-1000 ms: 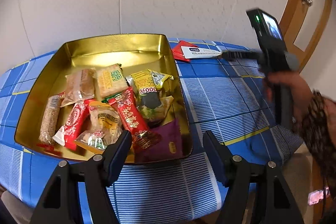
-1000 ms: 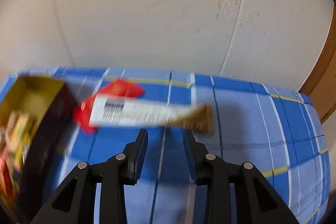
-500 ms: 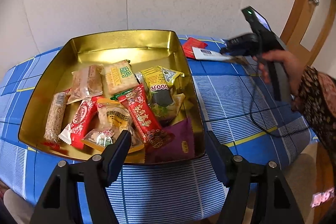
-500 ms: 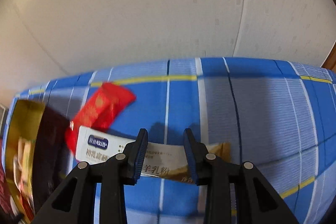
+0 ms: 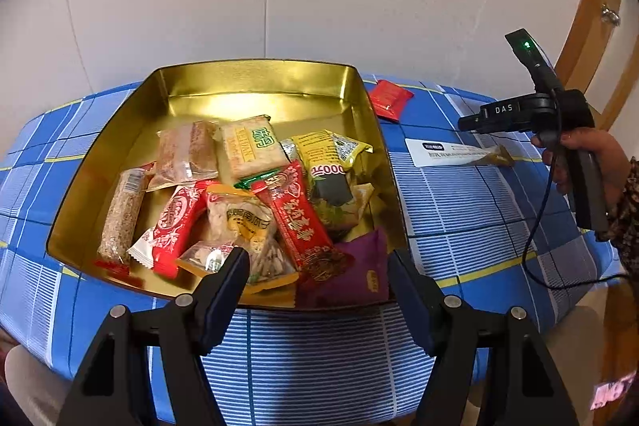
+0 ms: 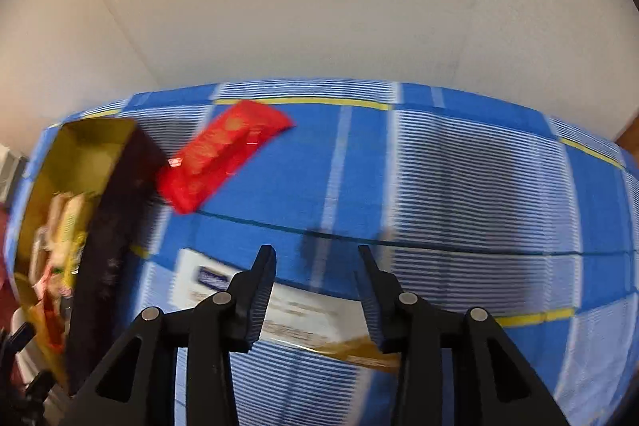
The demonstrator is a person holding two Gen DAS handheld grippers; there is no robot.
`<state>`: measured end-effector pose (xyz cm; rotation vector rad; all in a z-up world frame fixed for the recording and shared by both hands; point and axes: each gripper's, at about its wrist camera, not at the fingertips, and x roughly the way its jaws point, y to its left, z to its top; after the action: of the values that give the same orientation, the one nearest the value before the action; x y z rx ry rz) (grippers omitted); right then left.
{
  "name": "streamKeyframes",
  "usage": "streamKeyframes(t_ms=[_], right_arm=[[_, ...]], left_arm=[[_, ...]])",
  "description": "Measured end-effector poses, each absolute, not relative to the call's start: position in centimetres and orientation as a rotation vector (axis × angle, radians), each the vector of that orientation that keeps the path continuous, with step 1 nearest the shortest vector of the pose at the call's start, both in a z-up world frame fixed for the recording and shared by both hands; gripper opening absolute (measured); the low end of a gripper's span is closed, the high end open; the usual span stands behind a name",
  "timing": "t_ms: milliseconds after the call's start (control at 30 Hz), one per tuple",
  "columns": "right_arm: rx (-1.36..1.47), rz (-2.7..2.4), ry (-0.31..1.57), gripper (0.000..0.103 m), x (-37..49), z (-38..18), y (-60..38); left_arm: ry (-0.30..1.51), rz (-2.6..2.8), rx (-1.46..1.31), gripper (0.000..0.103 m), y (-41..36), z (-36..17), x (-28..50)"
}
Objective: Organize snacks
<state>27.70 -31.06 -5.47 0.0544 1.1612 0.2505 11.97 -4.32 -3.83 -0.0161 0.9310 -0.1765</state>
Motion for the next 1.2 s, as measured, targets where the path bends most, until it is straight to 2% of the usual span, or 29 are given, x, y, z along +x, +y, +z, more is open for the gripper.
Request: streamKeyframes(t_ms=[100, 300, 367, 433, 567, 600, 667, 700, 1200], right_arm=[[-0.012, 0.261, 1.226, 0.042, 28.1, -6.8, -30.5], [0.095, 0.352, 1.31, 0.043, 24.8, -6.2, -32.7], [0.061, 0.374, 1.302, 0.048, 23.4, -6.0, -32.5], [0.022, 0.405, 1.306, 0.06, 22.0, -6.0, -31.8], [-0.156, 0.364, 1.237, 0.062, 19.7, -6.2, -29.5], [-0.204, 0.333, 1.211, 0.06, 19.0, -6.2, -28.9], [-0.179, 0.314, 1.161, 0.037, 17.9, -5.9, -28.8], [-0.173, 0.291, 1.145, 0.034, 17.5, -6.0, -29.1], [0.136, -0.262, 0.96, 0.032, 13.7, -6.1, -38.0]], left_arm=[[0.936, -0.164, -0.008, 0.072, -4.2, -4.0, 12.0], [0.928, -0.142, -0.019, 0.072, -3.6, -3.9, 12.0], [0.929, -0.141, -0.026, 0.072, -3.6, -4.0, 12.0], [0.934, -0.139, -0.026, 0.072, -3.8, -4.1, 11.9], [0.941, -0.139, 0.0, 0.072, -4.7, -4.0, 11.9], [0.94, -0.141, 0.005, 0.072, -4.9, -4.0, 11.8], [0.934, -0.146, 0.018, 0.072, -5.3, -3.7, 11.7], [0.931, -0.15, 0.024, 0.072, -5.6, -3.6, 11.7], [0.928, -0.249, 0.162, 0.072, -13.9, -1.9, 16.4]])
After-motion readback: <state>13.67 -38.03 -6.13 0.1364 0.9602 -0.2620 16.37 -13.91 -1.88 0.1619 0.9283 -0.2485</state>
